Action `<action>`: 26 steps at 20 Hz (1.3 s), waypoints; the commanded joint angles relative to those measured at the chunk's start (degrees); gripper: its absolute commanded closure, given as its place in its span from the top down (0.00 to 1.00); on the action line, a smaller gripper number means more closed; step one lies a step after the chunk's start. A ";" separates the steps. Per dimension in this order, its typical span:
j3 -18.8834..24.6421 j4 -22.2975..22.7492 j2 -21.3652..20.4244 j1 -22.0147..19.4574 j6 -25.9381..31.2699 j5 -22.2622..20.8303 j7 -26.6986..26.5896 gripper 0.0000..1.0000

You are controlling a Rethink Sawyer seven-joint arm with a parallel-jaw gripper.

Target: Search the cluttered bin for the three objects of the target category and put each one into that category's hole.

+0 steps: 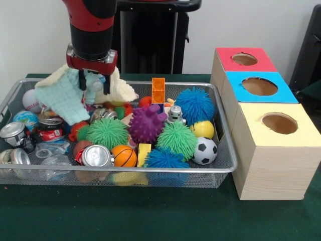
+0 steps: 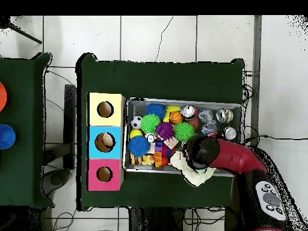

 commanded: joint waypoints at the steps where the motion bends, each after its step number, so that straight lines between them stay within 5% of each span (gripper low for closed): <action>1: 6.89 2.49 1.70 -2.98 -11.98 -0.71 3.86 1.00; 5: 8.75 1.85 1.93 -4.64 -12.42 -0.73 2.31 1.00; 6: 8.95 1.74 1.96 -4.77 -11.76 -0.62 2.05 0.00; 15: 10.72 -0.19 1.89 -5.48 -14.64 -2.47 0.43 0.00; 21: 10.51 -1.91 0.69 -4.26 -26.99 -6.30 2.47 0.00; 26: -7.52 -5.71 -1.64 8.73 -42.55 -6.61 10.93 0.00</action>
